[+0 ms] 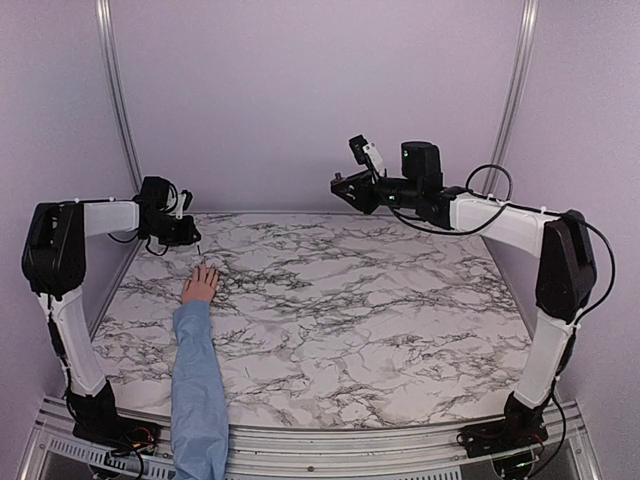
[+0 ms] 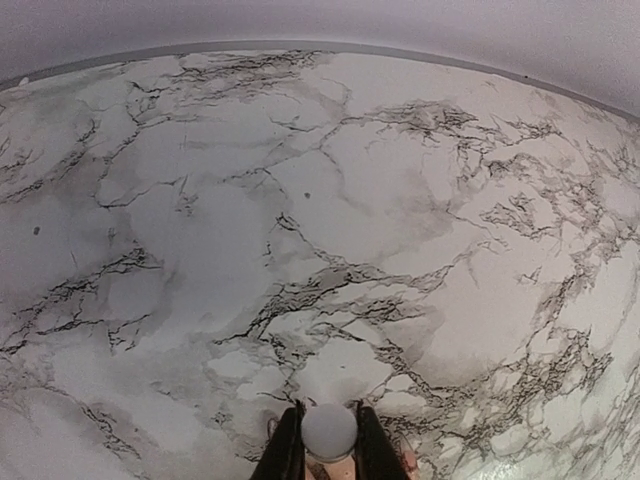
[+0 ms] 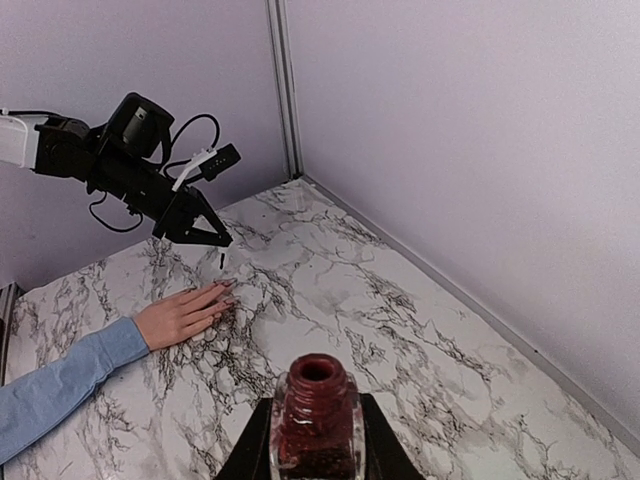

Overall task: Paint the nails
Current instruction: Paint the nail polish on the nail.

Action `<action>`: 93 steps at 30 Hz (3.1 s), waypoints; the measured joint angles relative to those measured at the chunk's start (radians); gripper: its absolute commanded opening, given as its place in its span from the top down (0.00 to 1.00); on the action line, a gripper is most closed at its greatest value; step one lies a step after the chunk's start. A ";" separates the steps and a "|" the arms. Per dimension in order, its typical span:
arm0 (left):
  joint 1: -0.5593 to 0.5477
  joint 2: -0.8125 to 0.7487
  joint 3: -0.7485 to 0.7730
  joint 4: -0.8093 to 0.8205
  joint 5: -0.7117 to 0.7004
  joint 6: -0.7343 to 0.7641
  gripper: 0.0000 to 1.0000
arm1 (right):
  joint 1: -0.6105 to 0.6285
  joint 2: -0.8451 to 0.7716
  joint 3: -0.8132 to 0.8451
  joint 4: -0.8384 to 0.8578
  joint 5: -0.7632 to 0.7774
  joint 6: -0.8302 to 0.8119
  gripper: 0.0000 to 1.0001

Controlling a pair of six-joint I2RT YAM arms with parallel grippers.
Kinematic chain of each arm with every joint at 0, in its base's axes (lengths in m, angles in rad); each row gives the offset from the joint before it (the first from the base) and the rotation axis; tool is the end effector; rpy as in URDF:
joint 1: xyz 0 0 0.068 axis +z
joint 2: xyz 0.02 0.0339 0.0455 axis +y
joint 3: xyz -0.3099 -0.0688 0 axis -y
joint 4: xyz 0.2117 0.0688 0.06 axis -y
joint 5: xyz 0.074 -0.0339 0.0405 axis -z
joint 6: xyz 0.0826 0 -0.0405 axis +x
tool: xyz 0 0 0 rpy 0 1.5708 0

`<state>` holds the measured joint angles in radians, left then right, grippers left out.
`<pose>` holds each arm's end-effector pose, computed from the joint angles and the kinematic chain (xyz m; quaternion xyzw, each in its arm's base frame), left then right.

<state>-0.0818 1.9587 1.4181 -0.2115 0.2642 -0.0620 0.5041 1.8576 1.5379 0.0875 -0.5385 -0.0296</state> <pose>0.4586 -0.0592 0.2378 0.0614 0.9088 -0.1489 0.3848 0.3898 0.2634 0.3678 -0.3586 0.6857 0.3433 0.5323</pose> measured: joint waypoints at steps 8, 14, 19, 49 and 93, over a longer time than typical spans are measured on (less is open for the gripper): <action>0.002 -0.049 -0.156 0.166 0.039 0.000 1.00 | 0.000 0.007 0.005 -0.001 0.000 0.000 1.00; 0.002 -0.124 -0.280 0.303 0.051 0.003 1.00 | 0.000 0.012 0.005 -0.001 0.000 0.003 1.00; 0.002 -0.146 -0.314 0.388 0.052 0.005 1.00 | 0.000 0.014 0.005 0.000 -0.002 0.004 1.00; 0.018 -0.145 -0.372 0.513 0.055 0.017 1.00 | -0.003 0.022 0.005 0.001 -0.004 0.004 1.00; -0.011 -0.042 -0.219 0.280 -0.003 -0.001 1.00 | -0.003 0.026 0.005 0.001 -0.011 0.005 1.00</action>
<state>-0.0933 1.9167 1.1995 0.0681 0.2607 -0.0628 0.5007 1.8832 1.5429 0.0887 -0.5499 -0.0250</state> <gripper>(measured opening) 0.138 0.206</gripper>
